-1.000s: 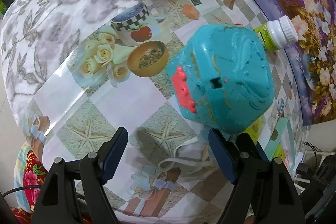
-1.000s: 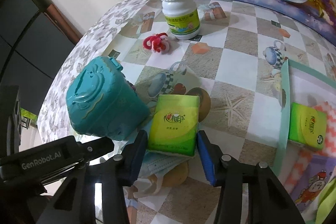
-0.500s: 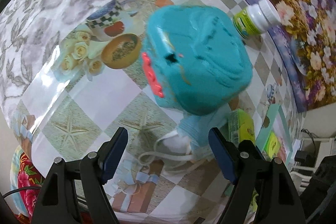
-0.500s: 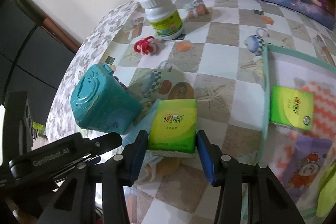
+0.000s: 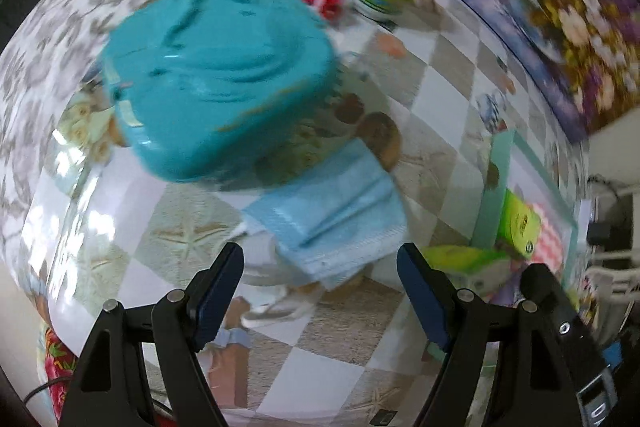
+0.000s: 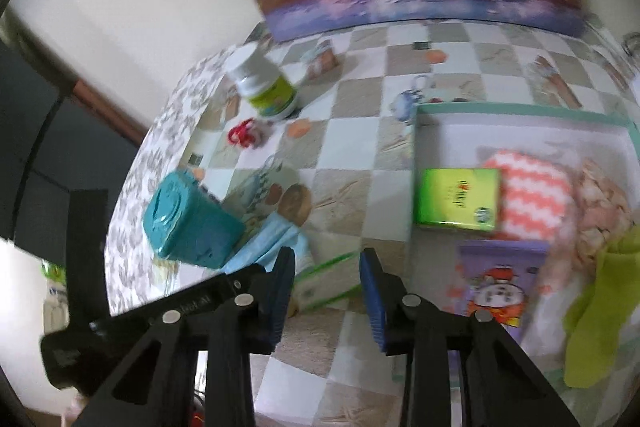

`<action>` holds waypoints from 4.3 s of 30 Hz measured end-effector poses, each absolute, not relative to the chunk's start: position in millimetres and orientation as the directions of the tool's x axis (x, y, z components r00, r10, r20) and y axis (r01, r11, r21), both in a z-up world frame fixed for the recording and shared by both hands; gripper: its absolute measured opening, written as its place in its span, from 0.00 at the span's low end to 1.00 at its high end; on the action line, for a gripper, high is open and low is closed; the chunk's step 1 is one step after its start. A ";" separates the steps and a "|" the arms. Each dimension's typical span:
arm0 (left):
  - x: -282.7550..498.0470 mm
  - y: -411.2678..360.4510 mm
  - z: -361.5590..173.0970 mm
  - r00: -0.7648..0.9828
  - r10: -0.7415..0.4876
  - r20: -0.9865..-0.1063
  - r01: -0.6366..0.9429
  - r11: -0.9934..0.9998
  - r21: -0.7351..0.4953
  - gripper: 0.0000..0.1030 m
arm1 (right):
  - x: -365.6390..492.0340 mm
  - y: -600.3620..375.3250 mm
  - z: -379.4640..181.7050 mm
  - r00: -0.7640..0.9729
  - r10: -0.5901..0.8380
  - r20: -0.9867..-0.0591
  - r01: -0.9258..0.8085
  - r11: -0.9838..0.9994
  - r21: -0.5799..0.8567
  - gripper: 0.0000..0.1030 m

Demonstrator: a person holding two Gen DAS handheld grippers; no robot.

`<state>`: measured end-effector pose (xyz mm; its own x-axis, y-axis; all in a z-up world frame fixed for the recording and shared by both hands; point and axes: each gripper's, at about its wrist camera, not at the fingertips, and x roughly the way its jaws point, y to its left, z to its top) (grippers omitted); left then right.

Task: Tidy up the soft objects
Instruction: 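Grasp the green-and-white brush with the right gripper, then close the left gripper on the blue face mask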

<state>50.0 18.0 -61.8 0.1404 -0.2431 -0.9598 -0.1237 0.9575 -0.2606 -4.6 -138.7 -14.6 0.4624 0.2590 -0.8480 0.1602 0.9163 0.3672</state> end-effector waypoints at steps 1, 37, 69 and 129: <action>51.0 11.7 -63.2 0.136 -0.239 -0.962 -0.117 0.960 -0.255 0.77 | -5.2 -143.2 -15.7 0.461 0.259 -0.849 0.172 0.912 0.372 0.35; 72.7 11.6 -87.8 0.074 -0.338 -0.938 -0.092 0.934 -0.344 0.43 | -1.3 -146.5 -31.3 0.381 0.278 -0.882 0.173 0.915 0.363 0.56; 69.4 33.7 -86.7 0.030 -0.343 -0.939 -0.139 0.929 -0.343 0.52 | 16.0 -105.4 -50.6 0.354 0.155 -0.922 -0.007 0.987 0.163 0.50; 79.0 18.7 -69.1 0.155 -0.270 -0.950 0.049 0.963 -0.266 0.03 | -9.9 -150.7 3.2 0.429 0.173 -0.887 0.138 0.957 0.254 0.49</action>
<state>79.0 18.7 -69.1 0.1550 -0.2702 -0.9502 0.0487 0.9628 -0.2658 -9.9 -150.7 3.2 0.4290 0.1734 -0.8865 0.1383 0.9572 0.2542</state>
